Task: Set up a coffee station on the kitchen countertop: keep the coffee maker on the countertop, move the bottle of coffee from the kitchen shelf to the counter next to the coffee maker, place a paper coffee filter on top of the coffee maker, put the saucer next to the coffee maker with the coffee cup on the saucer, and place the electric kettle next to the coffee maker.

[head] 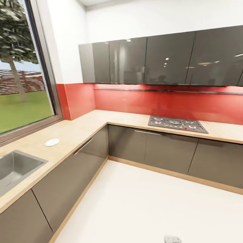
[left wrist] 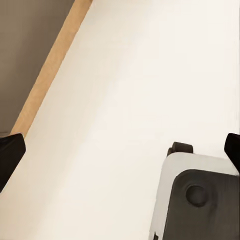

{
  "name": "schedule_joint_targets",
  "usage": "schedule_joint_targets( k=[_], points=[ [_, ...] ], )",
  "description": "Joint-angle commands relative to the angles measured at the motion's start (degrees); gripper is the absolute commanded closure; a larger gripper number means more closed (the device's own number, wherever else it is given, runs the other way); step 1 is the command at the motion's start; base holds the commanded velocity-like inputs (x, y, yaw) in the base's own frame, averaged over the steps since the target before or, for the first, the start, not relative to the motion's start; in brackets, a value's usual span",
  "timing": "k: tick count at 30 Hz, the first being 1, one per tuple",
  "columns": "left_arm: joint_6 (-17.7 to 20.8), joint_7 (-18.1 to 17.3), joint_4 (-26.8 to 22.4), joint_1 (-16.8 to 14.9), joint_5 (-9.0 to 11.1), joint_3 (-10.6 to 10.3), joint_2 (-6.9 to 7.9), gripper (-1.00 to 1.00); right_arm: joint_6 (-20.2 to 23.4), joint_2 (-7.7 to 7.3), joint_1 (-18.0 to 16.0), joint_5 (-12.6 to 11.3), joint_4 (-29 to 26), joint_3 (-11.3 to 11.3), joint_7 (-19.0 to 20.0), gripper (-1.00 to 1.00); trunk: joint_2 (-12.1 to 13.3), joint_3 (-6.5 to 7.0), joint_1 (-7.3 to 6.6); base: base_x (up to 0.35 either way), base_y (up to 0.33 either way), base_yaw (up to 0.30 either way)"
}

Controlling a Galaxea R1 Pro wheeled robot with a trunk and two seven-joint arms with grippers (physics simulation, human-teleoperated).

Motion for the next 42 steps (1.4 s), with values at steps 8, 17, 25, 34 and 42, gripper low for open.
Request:
schedule_joint_targets(
  k=[8, 17, 25, 34, 42],
  points=[
    [-1.7, 0.2, 0.0, -5.9, 0.4, -0.6, -0.47, -1.0, -1.8, -0.04, 0.0, 0.0, -1.9, -0.3, -0.1, -1.0, 0.0, -0.02, 0.05, 0.327, -0.037, 0.0],
    [-1.7, 0.3, 0.0, -5.8, 0.7, -0.3, -0.24, -1.0, -2.0, -0.98, 0.0, 0.0, -2.0, -0.4, -0.2, -1.0, 0.0, -0.08, 0.05, 0.296, -0.167, 0.031],
    [-1.7, 0.3, 0.1, -5.5, 0.9, -0.2, -0.05, -1.0, -2.0, -1.29, 0.0, 0.0, -2.0, -0.4, -0.3, -1.0, 0.0, -0.31, 0.05, 0.288, -0.205, 0.208],
    [-1.7, 0.4, 0.1, -5.5, 1.0, -0.2, 0.09, -1.0, -2.0, -1.39, 0.0, 0.1, -1.9, -0.3, -0.2, -1.0, 0.0, -0.42, 0.05, 0.315, -0.081, 0.092],
    [-1.7, 0.3, 0.1, -5.5, 0.7, -0.3, -0.12, -1.0, -2.0, -2.2, 0.0, 0.1, -1.9, -0.3, -0.2, -1.0, 0.0, -0.42, 0.05, 0.337, 0.024, 0.003]
  ],
)
